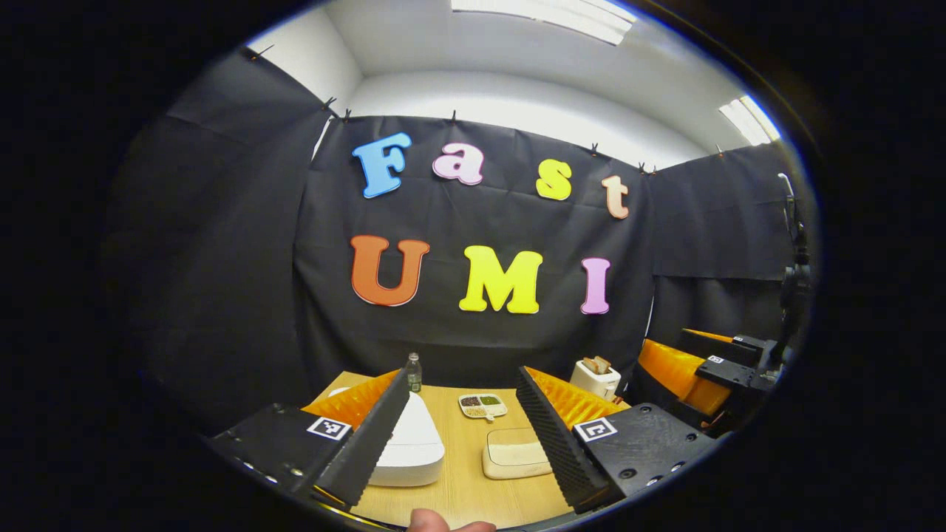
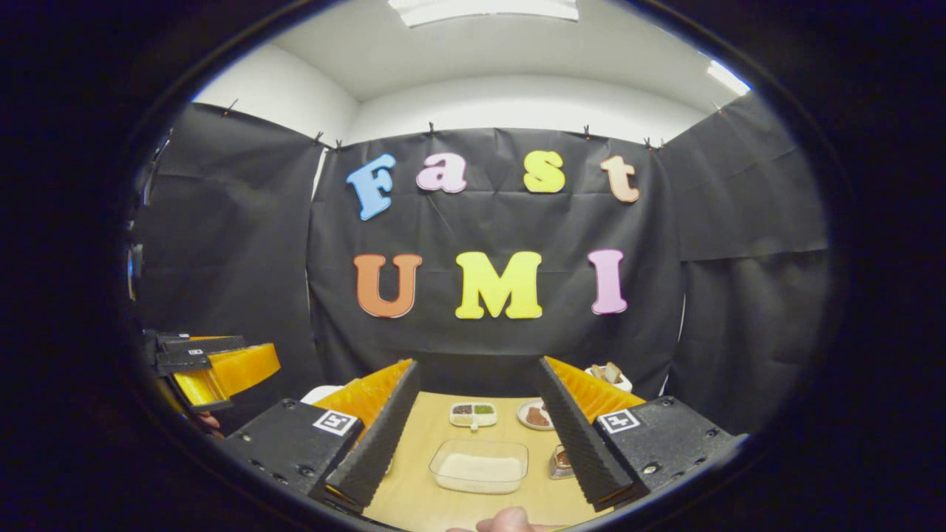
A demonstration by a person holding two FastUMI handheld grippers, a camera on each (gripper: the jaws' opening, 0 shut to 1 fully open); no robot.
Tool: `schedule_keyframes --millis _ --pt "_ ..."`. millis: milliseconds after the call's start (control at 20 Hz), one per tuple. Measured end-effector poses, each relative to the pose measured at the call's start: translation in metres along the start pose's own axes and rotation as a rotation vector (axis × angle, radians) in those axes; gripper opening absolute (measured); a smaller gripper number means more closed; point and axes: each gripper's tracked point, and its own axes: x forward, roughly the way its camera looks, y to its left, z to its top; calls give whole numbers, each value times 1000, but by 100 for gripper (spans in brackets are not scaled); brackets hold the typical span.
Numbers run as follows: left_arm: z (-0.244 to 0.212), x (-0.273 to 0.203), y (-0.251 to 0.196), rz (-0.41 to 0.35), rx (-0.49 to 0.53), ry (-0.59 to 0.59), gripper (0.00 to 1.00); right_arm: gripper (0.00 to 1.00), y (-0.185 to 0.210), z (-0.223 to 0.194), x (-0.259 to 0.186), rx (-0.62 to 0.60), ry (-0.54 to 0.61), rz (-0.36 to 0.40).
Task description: Close the left gripper, press the button to open the rice cooker; take a wooden spoon from the chopstick holder with the right hand, scoop a spoonful of rice and pour it into the rice cooker, then put the wooden spoon back into the chopstick holder.
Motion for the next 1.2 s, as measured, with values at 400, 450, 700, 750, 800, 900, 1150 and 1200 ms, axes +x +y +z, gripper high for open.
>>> schedule_keyframes --millis 400,450,700,750,800,900,1150,1200 --pt "5 -75 -53 46 -21 -51 94 100 -34 -6 -67 11 -3 41" --pt "5 -82 -56 58 -17 -52 94 100 -37 -10 -77 9 2 45" --pt "1 -101 -75 55 -47 -36 94 99 -57 -15 -108 21 25 36" --pt "-1 -101 -77 50 -50 -34 94 99 -62 -14 -111 21 20 22" --pt "2 -100 -77 48 -48 -41 94 99 -65 -10 -114 22 15 13" --pt "7 -100 -77 45 -50 -48 94 100 -67 -11 -120 18 17 6" --pt "3 -101 -72 32 -43 -43 94 100 -62 -12 -122 43 11 -7" --pt "3 -103 -70 31 -38 -44 94 100 -59 -12 -123 44 12 -6"
